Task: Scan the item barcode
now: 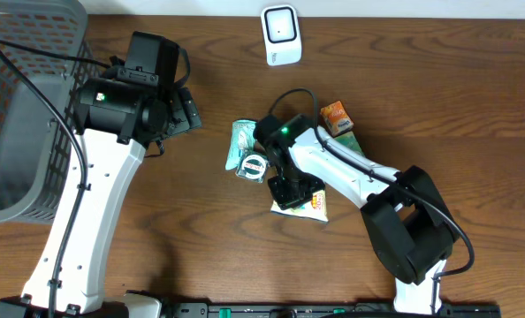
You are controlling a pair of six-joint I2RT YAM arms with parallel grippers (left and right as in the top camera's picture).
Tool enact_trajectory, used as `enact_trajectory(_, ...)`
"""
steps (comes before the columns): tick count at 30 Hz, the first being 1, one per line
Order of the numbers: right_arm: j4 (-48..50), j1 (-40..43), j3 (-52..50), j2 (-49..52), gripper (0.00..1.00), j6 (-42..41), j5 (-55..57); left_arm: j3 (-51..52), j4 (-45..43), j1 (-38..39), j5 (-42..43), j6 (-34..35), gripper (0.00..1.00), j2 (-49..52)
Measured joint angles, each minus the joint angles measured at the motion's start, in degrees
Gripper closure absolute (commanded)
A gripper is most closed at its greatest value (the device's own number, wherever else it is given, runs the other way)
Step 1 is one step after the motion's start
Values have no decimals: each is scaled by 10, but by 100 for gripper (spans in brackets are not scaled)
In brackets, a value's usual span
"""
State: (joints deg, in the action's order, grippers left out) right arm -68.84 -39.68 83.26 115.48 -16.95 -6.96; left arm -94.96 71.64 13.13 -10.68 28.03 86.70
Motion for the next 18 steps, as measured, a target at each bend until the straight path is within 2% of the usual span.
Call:
enact_trajectory(7,-36,27,101,0,82,12,35,0,0,0,0,0,2,0)
enact_trajectory(12,-31,76,121,0,83,13,66,0,0,0,0,0,2,0)
enact_trajectory(18,12,121,97,0,82,17,60,0,0,0,0,0,2,0)
